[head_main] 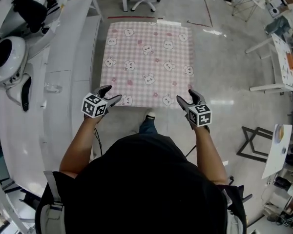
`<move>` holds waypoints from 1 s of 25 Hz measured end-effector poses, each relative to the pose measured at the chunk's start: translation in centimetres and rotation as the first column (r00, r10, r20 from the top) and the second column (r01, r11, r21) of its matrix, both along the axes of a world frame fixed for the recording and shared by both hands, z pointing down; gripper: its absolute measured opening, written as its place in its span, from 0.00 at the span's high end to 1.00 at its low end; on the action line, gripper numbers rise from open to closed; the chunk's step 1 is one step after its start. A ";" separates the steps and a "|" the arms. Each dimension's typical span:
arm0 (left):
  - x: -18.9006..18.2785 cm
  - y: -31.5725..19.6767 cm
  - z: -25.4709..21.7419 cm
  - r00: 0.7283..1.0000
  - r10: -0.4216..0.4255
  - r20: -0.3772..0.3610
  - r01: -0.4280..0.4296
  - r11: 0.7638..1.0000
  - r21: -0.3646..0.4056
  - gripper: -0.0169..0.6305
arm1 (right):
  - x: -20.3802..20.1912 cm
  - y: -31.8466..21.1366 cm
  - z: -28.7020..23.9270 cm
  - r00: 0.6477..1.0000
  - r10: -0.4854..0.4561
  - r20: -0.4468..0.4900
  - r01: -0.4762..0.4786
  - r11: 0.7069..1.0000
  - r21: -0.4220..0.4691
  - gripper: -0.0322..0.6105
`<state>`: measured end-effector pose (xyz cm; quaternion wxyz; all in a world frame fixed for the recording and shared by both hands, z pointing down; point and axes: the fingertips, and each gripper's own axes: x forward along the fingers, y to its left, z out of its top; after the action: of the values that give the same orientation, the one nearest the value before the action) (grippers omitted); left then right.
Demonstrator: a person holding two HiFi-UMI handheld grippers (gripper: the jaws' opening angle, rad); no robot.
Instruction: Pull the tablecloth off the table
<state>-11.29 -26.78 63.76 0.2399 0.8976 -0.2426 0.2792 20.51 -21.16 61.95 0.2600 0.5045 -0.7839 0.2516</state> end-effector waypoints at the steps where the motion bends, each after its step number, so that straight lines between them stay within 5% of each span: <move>1: 0.0 0.1 0.9 1.000 0.005 0.015 -0.005 1.000 -0.010 0.52 | 0.0 0.2 1.0 1.000 -0.011 -0.009 0.011 1.000 -0.022 0.44; 7: 1.6 1.0 5.6 0.987 0.095 0.126 -0.088 0.994 -0.061 0.51 | 0.0 1.2 6.8 0.990 -0.118 -0.082 0.106 0.985 -0.139 0.43; 13: 2.3 2.1 10.4 0.947 0.207 0.247 -0.188 0.977 -0.097 0.50 | -0.6 2.0 12.4 0.953 -0.253 -0.165 0.209 0.947 -0.246 0.42; 25: 1.4 4.8 20.3 0.794 0.384 0.471 -0.370 0.920 -0.127 0.46 | -2.4 4.8 21.5 0.877 -0.439 -0.195 0.333 0.848 -0.413 0.38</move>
<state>-9.88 -21.95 84.10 0.1230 0.8246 -0.1074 0.5416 18.07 -16.40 83.43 0.5041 0.3077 -0.7636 0.2612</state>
